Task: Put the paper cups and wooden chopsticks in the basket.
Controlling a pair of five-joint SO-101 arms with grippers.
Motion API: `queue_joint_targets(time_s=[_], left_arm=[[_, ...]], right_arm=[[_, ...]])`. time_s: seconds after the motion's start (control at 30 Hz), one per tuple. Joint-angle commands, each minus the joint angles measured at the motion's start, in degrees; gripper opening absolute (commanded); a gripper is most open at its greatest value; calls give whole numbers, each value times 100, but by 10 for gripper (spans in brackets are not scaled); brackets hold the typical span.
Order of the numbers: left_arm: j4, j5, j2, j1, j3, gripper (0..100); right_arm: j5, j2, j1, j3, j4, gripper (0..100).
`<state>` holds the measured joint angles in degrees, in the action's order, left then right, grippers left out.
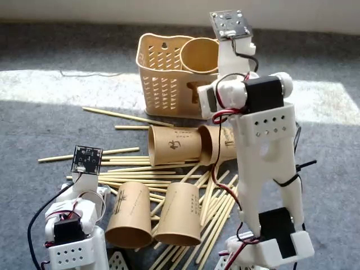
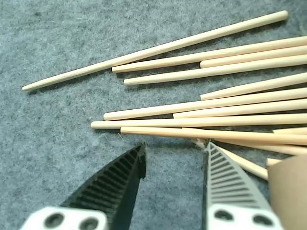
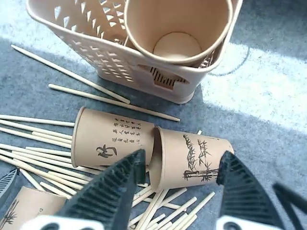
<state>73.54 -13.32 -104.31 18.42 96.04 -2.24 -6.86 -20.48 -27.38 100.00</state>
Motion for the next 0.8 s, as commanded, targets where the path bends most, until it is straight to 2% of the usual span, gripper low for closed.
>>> queue_joint_targets(time_s=[0.0,0.1,0.3,0.6,0.77], left_arm=[[-88,-44,-48,66,110,189],[-88,-44,-48,66,110,189],[-88,-44,-48,66,110,189],[-88,-44,-48,66,110,189],[-88,-44,-48,66,110,189]], right_arm=[[-97,-514,-295,426,84,242],[-97,-681,-418,910,57,242],[-114,-690,-418,1886,-681,242],[-1108,-681,-541,3240,-1851,242],[-1407,-681,-532,3864,-2448,242]])
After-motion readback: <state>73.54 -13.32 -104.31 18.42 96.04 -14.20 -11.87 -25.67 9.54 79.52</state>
